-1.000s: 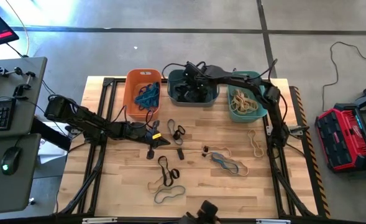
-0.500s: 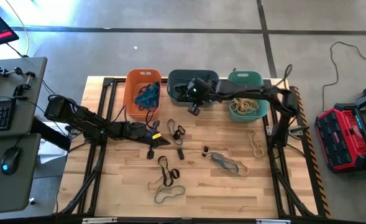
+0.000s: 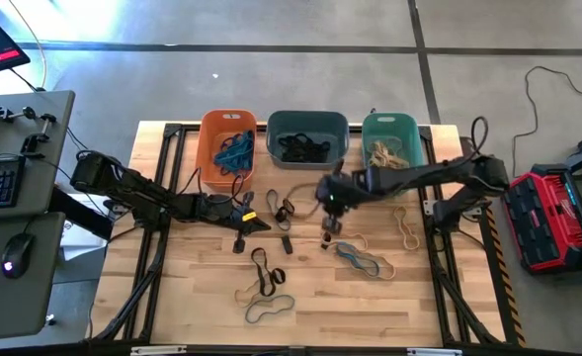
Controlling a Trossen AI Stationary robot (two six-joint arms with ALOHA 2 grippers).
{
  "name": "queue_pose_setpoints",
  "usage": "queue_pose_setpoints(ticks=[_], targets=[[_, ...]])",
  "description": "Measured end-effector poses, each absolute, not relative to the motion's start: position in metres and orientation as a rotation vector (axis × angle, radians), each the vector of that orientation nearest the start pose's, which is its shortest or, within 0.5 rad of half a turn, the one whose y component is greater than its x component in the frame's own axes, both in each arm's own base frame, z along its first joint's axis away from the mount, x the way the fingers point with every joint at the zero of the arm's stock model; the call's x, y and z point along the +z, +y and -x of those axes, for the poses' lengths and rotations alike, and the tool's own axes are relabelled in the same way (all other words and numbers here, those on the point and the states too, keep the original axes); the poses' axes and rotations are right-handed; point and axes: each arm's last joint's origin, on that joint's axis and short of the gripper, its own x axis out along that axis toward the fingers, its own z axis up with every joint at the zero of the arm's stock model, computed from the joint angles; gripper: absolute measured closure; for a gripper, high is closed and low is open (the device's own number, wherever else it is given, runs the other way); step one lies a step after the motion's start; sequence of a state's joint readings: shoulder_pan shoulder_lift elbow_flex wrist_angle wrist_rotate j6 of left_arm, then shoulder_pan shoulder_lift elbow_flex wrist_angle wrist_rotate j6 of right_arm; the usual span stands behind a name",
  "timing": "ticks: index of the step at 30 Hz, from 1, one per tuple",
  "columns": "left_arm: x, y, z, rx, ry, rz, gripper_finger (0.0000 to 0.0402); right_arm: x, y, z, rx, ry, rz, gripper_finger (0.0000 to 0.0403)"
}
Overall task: Sort rubber bands into baskets
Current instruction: Put the brown rubber band into the green bin
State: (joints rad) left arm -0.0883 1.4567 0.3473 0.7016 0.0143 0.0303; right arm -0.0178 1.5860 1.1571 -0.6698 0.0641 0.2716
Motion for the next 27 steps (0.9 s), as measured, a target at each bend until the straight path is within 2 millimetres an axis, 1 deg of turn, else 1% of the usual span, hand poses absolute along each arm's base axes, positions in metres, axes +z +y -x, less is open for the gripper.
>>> queue_pose_setpoints(ticks=[3,6,10,14,17,27], targets=[[0.135,-0.022,-0.241,-0.107,0.406,-0.045,0.0402,0.222,0.013,-0.309,-0.18,1.139,-0.223,0.0397],[0.135,-0.022,-0.241,-0.107,0.406,-0.043,0.0401,0.21,0.028,-0.301,-0.161,1.192,-0.216,0.0393],[0.135,-0.022,-0.241,-0.106,0.406,-0.042,0.0401,0.195,0.04,-0.291,-0.175,1.242,-0.243,0.0362],[0.135,-0.022,-0.241,-0.105,0.407,-0.034,0.0402,0.181,0.043,-0.283,-0.211,1.274,-0.282,0.0323],[0.135,-0.022,-0.241,-0.103,0.407,-0.026,0.0401,0.171,0.042,-0.276,-0.231,1.302,-0.297,0.0307],[0.135,-0.022,-0.241,-0.101,0.408,-0.018,0.0401,0.146,0.041,-0.266,-0.21,1.27,-0.308,0.0305]])
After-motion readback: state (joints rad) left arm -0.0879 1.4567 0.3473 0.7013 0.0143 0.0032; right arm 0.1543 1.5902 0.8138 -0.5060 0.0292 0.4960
